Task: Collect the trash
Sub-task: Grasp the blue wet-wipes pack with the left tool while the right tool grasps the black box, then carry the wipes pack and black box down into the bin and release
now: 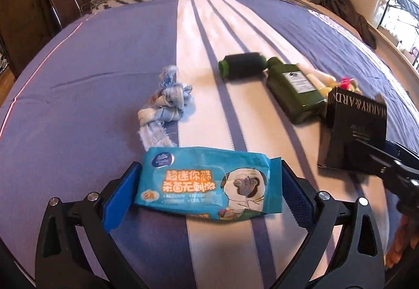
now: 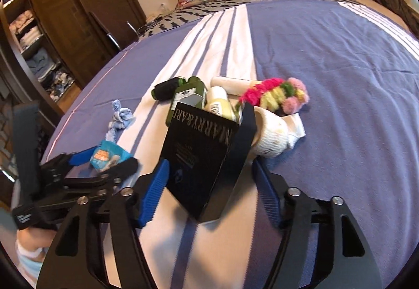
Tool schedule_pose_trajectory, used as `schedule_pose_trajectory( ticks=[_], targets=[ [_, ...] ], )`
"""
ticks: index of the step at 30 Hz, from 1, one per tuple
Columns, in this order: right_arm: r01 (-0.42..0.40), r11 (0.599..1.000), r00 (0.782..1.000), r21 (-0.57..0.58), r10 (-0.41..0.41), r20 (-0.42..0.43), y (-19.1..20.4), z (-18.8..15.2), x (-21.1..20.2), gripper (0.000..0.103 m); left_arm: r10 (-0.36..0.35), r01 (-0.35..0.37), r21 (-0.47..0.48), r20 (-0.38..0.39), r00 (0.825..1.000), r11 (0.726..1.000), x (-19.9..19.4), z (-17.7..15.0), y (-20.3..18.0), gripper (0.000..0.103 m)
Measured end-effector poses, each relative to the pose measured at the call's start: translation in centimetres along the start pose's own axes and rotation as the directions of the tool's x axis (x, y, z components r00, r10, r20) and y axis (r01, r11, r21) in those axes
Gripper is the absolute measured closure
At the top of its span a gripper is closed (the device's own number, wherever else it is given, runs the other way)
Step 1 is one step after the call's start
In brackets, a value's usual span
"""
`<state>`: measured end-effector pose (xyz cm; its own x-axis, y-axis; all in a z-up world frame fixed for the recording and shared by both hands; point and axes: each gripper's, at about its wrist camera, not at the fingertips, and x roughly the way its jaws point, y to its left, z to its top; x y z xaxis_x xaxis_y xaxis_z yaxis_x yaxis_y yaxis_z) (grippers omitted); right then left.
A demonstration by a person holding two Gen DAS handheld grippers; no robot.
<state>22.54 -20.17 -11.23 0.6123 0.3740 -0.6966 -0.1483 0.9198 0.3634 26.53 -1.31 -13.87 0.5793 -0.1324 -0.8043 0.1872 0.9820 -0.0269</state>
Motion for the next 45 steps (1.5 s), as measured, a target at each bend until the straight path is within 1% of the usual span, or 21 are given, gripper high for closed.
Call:
schedule_pose_trajectory(
  ticks=[1, 3, 4, 6, 7, 9, 12, 23, 29, 33, 37, 40, 45],
  targets=[
    [-0.018, 1.000, 1.000, 0.005, 0.018, -0.003, 0.2, 0.0, 0.1, 0.055, 0.003, -0.003, 0.004, 0.003, 1.000, 1.000, 0.0, 0.0, 0.0, 0.011],
    [-0.009, 1.000, 1.000, -0.010, 0.009, 0.004, 0.5, -0.1, -0.1, 0.058, 0.005, -0.005, 0.009, 0.009, 1.000, 1.000, -0.4, -0.1, 0.1, 0.019],
    [-0.008, 1.000, 1.000, -0.014, 0.008, 0.010, 0.7, -0.3, -0.3, 0.059, 0.001, -0.001, 0.008, 0.009, 1.000, 1.000, -0.5, -0.1, 0.1, 0.021],
    [-0.020, 1.000, 0.999, -0.019, 0.021, 0.026, 1.0, -0.5, -0.9, 0.068, -0.003, 0.003, 0.008, 0.008, 1.000, 1.000, -1.0, -0.5, 0.2, 0.025],
    [-0.023, 0.999, 0.999, -0.024, 0.024, 0.030, 1.2, -0.6, -1.3, 0.069, -0.004, 0.004, 0.009, 0.010, 1.000, 1.000, -1.2, -0.6, 0.1, 0.026],
    [-0.003, 0.998, 0.999, -0.055, 0.005, 0.038, 1.9, -1.0, -2.0, 0.076, -0.016, 0.016, 0.009, 0.011, 1.000, 1.000, -1.9, -1.2, 0.0, 0.028],
    [0.048, 0.993, 0.997, -0.107, -0.042, 0.063, 3.0, -1.9, -3.4, 0.081, -0.028, 0.028, 0.018, 0.015, 0.999, 0.999, -3.2, -2.8, -0.5, 0.029],
    [0.097, 0.988, 0.991, -0.121, -0.084, 0.105, 3.7, -6.5, -9.0, 0.082, -0.102, 0.100, 0.030, 0.059, 0.993, 0.995, -10.0, -9.8, -2.9, 0.029],
    [0.146, 0.979, 0.981, -0.139, -0.126, 0.146, 4.2, -9.6, -13.1, 0.082, -0.131, 0.127, 0.043, 0.102, 0.986, 0.991, -13.9, -12.0, -4.3, 0.029],
    [0.169, 0.975, 0.978, -0.146, -0.148, 0.145, 4.1, -11.9, -14.8, 0.082, -0.136, 0.129, 0.065, 0.118, 0.984, 0.989, -16.3, -14.2, -5.7, 0.029],
    [0.190, 0.972, 0.978, -0.137, -0.174, 0.119, 3.7, -14.4, -15.5, 0.082, -0.151, 0.145, 0.065, 0.120, 0.981, 0.987, -17.5, -16.3, -6.5, 0.029],
    [0.185, 0.975, 0.981, -0.124, -0.175, 0.087, 3.5, -16.3, -15.6, 0.082, -0.167, 0.161, 0.065, 0.105, 0.980, 0.985, -17.7, -18.1, -7.1, 0.029],
    [0.197, 0.972, 0.980, -0.130, -0.199, -0.005, 3.3, -19.4, -13.9, 0.082, -0.181, 0.179, 0.062, 0.034, 0.983, 0.982, -16.2, -21.2, -7.6, 0.029]
  ],
)
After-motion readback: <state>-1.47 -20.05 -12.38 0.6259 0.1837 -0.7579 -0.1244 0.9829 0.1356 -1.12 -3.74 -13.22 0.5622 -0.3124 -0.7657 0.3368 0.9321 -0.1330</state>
